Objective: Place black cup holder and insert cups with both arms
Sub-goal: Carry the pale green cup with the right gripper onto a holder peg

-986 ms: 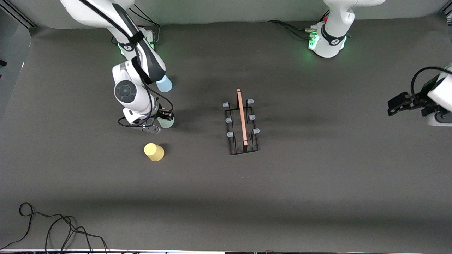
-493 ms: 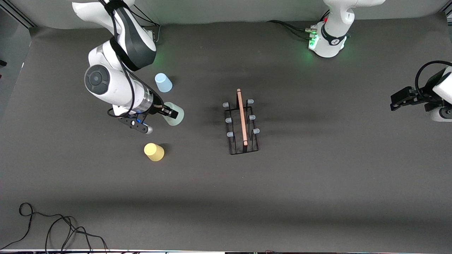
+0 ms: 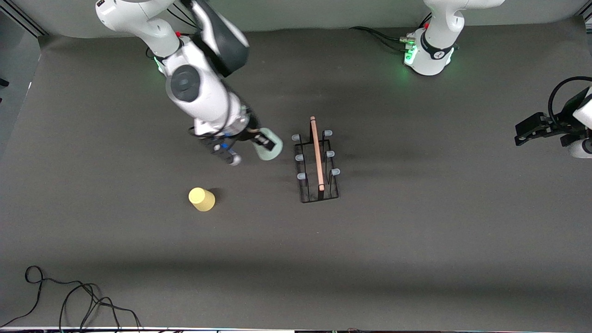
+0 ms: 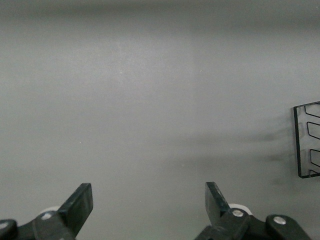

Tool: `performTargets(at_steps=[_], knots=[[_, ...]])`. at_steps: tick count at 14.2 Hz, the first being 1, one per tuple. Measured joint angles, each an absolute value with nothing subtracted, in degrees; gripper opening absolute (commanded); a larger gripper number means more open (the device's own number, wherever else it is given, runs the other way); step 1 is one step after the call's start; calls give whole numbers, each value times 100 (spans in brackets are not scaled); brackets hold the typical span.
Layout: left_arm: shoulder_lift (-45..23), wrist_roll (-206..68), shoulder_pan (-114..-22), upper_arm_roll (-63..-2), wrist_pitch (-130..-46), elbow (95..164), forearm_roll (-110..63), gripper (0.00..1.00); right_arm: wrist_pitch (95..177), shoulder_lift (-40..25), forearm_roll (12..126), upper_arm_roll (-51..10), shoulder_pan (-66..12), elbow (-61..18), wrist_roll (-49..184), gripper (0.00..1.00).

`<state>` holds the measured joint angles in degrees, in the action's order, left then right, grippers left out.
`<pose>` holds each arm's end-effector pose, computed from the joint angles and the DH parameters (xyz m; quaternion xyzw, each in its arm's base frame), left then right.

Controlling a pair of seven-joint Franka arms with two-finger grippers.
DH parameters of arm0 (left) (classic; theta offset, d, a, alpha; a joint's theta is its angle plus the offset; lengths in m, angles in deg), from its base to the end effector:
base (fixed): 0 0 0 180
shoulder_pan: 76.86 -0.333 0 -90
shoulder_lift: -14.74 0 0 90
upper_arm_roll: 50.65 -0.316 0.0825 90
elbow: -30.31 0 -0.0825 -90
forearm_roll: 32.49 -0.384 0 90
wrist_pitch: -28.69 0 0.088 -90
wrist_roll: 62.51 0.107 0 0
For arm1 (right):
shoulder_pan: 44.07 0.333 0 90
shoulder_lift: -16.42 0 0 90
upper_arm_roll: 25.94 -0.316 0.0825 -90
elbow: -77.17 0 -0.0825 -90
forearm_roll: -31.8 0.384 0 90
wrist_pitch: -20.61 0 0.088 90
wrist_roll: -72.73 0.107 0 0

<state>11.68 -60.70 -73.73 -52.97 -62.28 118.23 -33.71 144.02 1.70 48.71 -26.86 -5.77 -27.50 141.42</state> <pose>0.5725 -0.0065 0.6131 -0.9997 0.0231 0.0002 0.0117 0.4820 0.4079 0.4021 -0.9362 0.3258 0.0827 0.1030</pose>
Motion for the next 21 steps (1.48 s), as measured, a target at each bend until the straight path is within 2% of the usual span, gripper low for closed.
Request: performTargets(at_steps=[4, 10, 11, 12, 13, 14, 21], knots=[[1163, -6070, -7373, -5297, -6223, 11823, -3370, 100, 14795, -84, 4870, -2691, -77, -2735, 14599, 13], [1146, -6070, -7373, -5292, -6208, 11827, -3369, 100, 14843, -301, 4847, -2682, -12, -2730, 14621, 14], [1135, -6070, -7373, -5292, -6206, 11828, -3369, 100, 14898, -363, 4838, -2683, 22, -2730, 14621, 24], [1118, -6070, -7373, -5292, -6205, 11828, -3369, 100, 14943, -421, 4836, -2683, 48, -2730, 14621, 67], [1096, -6071, -7373, -5289, -6203, 11829, -3369, 100, 14989, -466, 4834, -2683, 62, -2729, 14621, 96], [1076, -6072, -7373, -5284, -6202, 11830, -3369, 100, 15001, -496, 4833, -2682, 63, -2724, 14621, 99], [1031, -6073, -7373, -5280, -6202, 11830, -3369, 100, 15002, -506, 4831, -2673, 63, -2693, 14621, 100]])
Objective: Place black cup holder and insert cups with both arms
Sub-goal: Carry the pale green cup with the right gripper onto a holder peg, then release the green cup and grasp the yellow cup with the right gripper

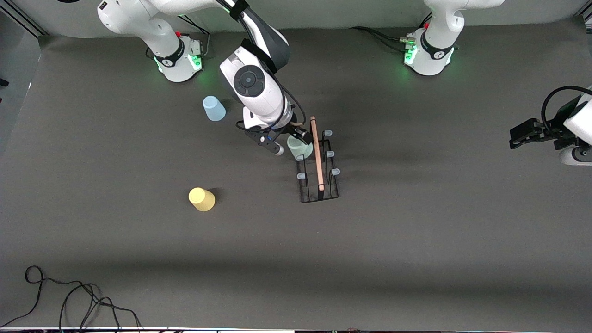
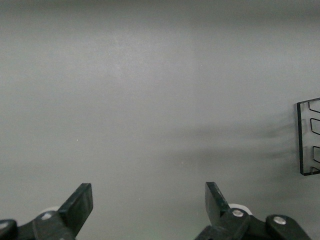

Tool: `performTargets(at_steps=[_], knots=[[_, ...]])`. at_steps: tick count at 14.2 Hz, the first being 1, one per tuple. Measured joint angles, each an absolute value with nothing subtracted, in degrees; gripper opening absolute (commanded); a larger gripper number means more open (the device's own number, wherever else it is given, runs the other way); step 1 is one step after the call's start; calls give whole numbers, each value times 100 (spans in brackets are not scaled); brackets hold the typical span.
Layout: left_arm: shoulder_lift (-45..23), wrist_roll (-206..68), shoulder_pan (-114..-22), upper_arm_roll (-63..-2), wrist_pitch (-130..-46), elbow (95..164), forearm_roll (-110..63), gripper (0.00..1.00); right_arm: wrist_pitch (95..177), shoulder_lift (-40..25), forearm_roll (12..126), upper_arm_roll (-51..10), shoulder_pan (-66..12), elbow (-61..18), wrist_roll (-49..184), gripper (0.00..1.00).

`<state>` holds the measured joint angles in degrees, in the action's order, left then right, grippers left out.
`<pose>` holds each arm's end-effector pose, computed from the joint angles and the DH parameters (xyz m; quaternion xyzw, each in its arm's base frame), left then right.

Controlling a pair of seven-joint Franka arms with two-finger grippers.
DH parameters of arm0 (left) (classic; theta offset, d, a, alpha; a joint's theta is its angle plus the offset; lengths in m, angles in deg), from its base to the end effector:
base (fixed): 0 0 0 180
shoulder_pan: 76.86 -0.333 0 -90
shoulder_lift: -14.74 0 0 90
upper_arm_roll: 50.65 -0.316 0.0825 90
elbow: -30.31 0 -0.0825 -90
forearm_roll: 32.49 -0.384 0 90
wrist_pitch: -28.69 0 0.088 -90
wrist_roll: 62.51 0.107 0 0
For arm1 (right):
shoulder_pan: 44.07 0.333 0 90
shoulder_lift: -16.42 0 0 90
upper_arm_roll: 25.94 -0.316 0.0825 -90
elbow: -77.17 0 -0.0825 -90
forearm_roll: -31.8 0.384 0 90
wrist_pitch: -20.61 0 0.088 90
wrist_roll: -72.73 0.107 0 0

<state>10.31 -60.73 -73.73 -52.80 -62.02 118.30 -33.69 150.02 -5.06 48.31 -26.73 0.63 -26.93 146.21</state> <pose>0.5785 -0.0085 0.5984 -0.9995 0.0244 0.0150 0.0118 0.4496 0.4673 0.3406 -0.9381 0.3245 0.0836 0.0875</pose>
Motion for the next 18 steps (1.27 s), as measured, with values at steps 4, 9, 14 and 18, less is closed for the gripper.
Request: performTargets(at_steps=[4, 9, 14, 18], knots=[[1031, -6072, -7373, -5280, -6202, 11830, -3369, 100, 14993, -479, 4808, -2549, 57, -2596, 14571, 100], [1030, -6072, -7373, -5280, -6202, 11829, -3369, 100, 14072, -364, 4780, -1746, 33, -2148, 13316, 100], [1026, -6072, -7373, -5280, -6202, 11828, -3369, 100, 13621, -416, 4779, -796, -134, -2034, 11414, 100], [1010, -6072, -7373, -5281, -6202, 11833, -3369, 100, 13636, -760, 4771, -744, -955, -2033, 10005, 100]])
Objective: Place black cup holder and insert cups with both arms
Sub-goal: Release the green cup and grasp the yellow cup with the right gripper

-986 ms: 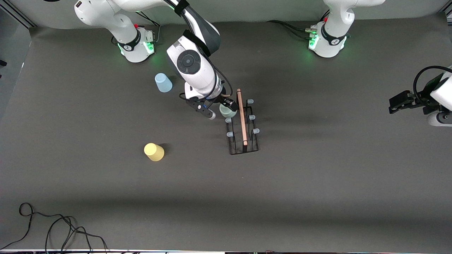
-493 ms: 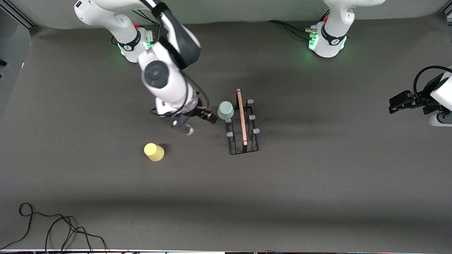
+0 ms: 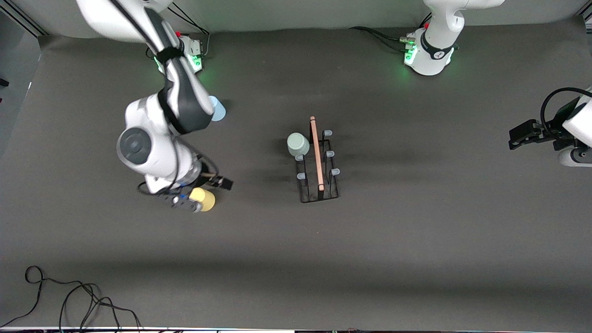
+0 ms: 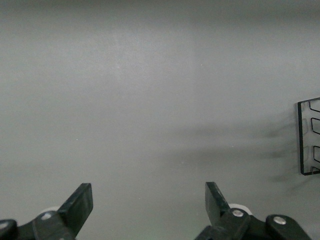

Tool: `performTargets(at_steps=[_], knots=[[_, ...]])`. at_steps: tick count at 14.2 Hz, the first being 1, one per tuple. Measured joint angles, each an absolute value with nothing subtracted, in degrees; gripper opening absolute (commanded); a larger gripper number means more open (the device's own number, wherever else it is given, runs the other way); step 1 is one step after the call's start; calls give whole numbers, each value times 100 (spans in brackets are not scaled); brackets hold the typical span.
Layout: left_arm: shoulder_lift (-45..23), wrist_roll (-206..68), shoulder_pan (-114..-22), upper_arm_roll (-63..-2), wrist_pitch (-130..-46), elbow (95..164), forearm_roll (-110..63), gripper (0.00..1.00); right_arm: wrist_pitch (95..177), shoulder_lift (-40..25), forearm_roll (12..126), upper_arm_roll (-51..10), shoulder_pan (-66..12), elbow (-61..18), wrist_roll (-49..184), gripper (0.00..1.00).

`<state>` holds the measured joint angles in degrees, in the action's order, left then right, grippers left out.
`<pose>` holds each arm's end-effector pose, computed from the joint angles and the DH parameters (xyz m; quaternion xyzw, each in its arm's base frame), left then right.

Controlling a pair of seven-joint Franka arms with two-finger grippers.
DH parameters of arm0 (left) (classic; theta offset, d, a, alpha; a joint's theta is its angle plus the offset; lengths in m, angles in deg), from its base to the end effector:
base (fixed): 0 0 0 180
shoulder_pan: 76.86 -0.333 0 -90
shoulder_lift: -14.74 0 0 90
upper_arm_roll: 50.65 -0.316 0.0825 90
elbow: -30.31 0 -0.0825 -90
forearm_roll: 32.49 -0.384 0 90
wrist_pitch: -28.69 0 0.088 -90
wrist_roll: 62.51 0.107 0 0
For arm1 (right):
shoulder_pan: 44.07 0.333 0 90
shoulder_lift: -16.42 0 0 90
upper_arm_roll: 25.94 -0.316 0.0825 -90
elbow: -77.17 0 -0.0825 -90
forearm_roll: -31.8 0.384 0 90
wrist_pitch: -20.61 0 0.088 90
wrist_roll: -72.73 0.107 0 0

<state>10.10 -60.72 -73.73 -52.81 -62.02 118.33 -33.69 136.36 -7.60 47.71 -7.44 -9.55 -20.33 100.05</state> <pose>0.5794 -0.0085 0.5960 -0.9995 0.0244 0.0171 0.0119 0.6161 0.2144 0.3546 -0.9860 0.1523 0.0553 0.0397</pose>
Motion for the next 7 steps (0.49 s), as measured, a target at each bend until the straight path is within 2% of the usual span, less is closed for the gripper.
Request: performTargets(at_steps=[3, 7], knots=[[1009, -6072, -7373, -5281, -6202, 11833, -3369, 100, 13802, -1079, 4771, -741, -1496, -2034, 9313, 100], [1004, -6072, -7373, -5281, -6204, 11833, -3369, 100, 14189, -1639, 4772, -791, -1470, -2052, 9260, 100]])
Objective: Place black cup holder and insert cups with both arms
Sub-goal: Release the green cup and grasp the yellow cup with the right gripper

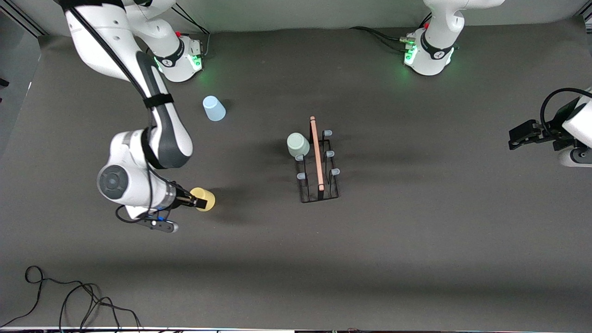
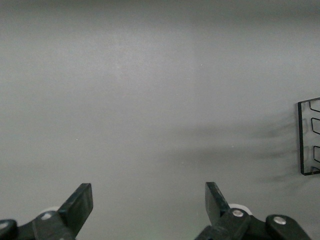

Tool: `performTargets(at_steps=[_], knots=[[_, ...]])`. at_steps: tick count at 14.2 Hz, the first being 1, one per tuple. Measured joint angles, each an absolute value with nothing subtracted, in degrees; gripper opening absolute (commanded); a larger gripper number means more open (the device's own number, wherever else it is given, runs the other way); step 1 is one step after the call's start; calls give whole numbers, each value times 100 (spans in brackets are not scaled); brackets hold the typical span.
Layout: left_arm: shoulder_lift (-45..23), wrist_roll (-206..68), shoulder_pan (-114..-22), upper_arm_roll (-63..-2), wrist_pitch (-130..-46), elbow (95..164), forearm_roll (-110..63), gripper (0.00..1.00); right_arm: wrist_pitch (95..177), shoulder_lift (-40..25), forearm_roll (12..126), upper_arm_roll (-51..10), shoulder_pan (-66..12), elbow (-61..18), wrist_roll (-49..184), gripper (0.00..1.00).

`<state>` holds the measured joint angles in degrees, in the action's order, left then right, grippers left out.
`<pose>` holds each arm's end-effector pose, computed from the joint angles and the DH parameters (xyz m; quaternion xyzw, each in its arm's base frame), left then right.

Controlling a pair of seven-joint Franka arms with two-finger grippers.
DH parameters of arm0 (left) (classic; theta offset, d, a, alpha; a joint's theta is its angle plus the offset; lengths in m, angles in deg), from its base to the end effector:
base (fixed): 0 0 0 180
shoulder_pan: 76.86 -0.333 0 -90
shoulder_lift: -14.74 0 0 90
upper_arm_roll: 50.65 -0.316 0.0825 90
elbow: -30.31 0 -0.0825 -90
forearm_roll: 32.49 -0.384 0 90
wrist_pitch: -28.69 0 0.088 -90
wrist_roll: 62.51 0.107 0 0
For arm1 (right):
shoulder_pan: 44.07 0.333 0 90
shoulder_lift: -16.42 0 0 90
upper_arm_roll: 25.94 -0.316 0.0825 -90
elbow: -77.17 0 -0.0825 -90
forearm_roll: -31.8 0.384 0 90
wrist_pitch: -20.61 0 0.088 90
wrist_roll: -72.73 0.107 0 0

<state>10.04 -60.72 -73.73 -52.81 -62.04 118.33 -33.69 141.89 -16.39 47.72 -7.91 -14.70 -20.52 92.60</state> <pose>0.5798 -0.0085 0.5954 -0.9995 0.0244 0.0174 0.0119 0.6388 0.1609 0.2626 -0.9884 0.1356 0.0674 0.0103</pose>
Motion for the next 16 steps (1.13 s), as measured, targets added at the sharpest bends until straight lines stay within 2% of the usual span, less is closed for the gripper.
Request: performTargets(at_steps=[5, 9, 10, 11, 12, 13, 14, 16], knots=[[996, -6072, -7373, -5281, -6204, 11833, -3369, 100, 14430, -2176, 4773, -813, -1421, -2109, 9260, 100], [995, -6072, -7373, -5281, -6205, 11833, -3369, 100, 14534, -2210, 4773, -813, -1422, -2189, 9260, 99], [994, -6072, -7373, -5281, -6205, 11833, -3369, 100, 14537, -2210, 4773, -814, -1422, -2192, 9260, 97], [992, -6072, -7373, -5281, -6205, 11833, -3369, 100, 14541, -2210, 4773, -814, -1422, -2192, 9260, 69], [990, -6072, -7373, -5281, -6205, 11833, -3369, 100, 14545, -2209, 4773, -814, -1422, -2192, 9260, 34], [988, -6072, -7373, -5281, -6205, 11833, -3369, 100, 14546, -2206, 4773, -813, -1422, -2190, 9258, 14], [987, -6072, -7373, -5281, -6205, 11833, -3369, 100, 14546, -2198, 4773, -814, -1422, -2185, 9236, 4], [985, -6072, -7373, -5281, -6205, 11833, -3369, 100, 14548, -2141, 4773, -813, -1424, -2174, 9161, 2]])
